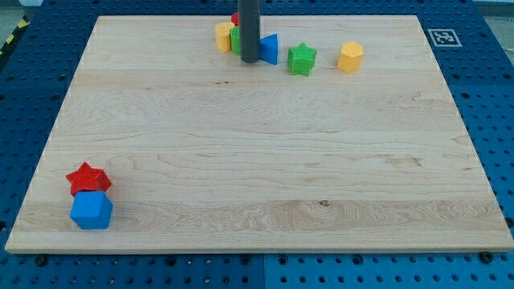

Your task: Slide the green star above the triangle

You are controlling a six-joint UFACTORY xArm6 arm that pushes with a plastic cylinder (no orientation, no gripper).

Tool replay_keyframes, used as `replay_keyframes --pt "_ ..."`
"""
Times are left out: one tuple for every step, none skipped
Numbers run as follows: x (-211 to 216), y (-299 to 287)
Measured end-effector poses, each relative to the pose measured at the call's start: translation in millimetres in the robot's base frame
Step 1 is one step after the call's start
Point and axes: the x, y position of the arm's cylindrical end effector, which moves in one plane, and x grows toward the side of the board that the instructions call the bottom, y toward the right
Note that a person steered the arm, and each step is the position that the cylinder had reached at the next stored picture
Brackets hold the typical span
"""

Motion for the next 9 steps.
replay_keyframes --pt "20 40" --pt "32 79" --pt "32 107" --pt "31 113" --pt "21 114" --pt "-2 114" --pt "-28 114" --pt "-38 114" --pt "-39 142"
